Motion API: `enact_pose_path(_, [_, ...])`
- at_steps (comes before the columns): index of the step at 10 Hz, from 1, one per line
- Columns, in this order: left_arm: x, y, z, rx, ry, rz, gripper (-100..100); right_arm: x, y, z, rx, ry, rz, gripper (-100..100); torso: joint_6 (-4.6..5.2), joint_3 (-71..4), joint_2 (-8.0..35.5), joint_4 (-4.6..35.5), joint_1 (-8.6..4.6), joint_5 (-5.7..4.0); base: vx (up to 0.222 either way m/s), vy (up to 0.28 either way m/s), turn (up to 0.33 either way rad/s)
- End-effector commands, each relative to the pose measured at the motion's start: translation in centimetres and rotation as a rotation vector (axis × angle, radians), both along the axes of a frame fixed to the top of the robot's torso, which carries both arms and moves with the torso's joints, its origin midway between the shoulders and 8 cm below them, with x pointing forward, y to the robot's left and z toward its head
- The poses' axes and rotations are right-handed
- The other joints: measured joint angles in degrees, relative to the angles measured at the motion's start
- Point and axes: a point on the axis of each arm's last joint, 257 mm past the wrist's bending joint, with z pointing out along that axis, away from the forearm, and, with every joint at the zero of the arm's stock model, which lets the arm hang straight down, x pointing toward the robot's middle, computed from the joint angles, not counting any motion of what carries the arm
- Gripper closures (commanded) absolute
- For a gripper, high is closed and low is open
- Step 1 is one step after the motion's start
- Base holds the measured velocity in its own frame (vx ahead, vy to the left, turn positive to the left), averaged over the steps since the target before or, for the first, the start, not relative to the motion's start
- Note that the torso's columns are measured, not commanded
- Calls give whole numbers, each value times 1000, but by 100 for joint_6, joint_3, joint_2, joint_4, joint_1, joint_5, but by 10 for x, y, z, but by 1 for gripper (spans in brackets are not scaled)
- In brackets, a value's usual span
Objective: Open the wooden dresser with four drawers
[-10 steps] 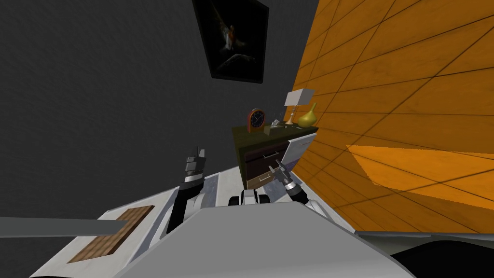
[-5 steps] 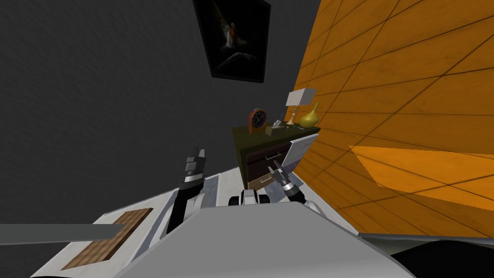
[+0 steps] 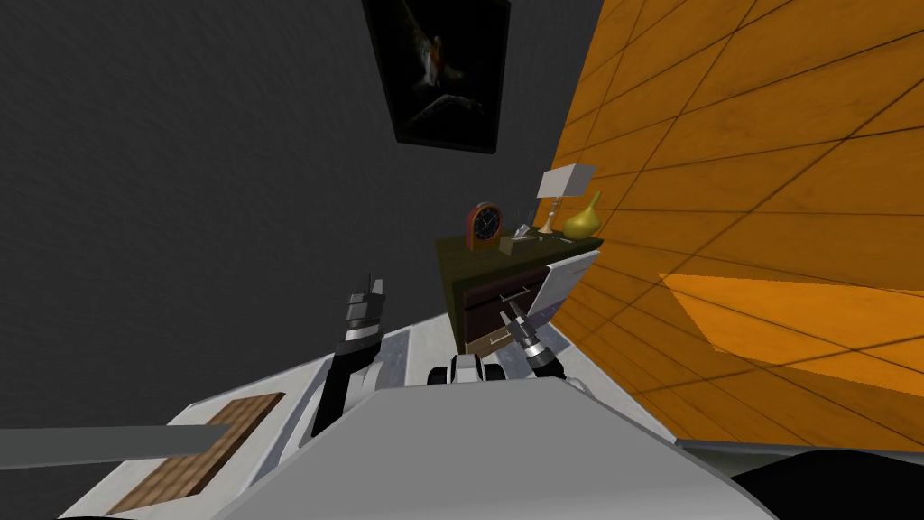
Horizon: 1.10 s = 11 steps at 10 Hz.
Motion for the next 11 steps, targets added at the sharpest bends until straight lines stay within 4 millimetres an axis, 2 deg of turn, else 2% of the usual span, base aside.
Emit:
enact_pose_path(1, [0, 0, 0, 0, 0, 0, 0, 8, -17, 2, -3, 1, -22, -100, 0, 2, 3, 1, -6, -2, -17, 36, 169])
enact_pose_path(2, [0, 0, 0, 0, 0, 0, 0, 10, -22, 3, -3, 1, -29, -100, -3, 5, 8, 3, 3, 0, -24, 67, 134])
enact_pose_path(5, [0, 0, 0, 0, 0, 0, 0, 25, -57, 11, -3, -1, -75, -100, 0, -1, -1, 0, 11, 3, -27, 88, 138])
enact_pose_path(6, [0, 0, 0, 0, 0, 0, 0, 22, -50, 11, -5, -2, -64, -100, 0, 1, 2, 1, 2, 1, -18, 36, 26])
enact_pose_path(7, [0, 0, 0, 0, 0, 0, 0, 15, -34, 5, -3, 2, -44, 100, 3, -1, -3, -1, -16, -4, 3, -57, -253])
enact_pose_path(10, [0, 0, 0, 0, 0, 0, 0, 0, 0, 0, -1, -1, -1, 100, -1, -7, -12, -3, -20, -7, 33, -111, -146])
enact_pose_path(11, [0, 0, 0, 0, 0, 0, 0, 3, -9, -1, 0, 3, -12, 100, -1, -5, -8, -2, 9, 1, 19, -34, -18])
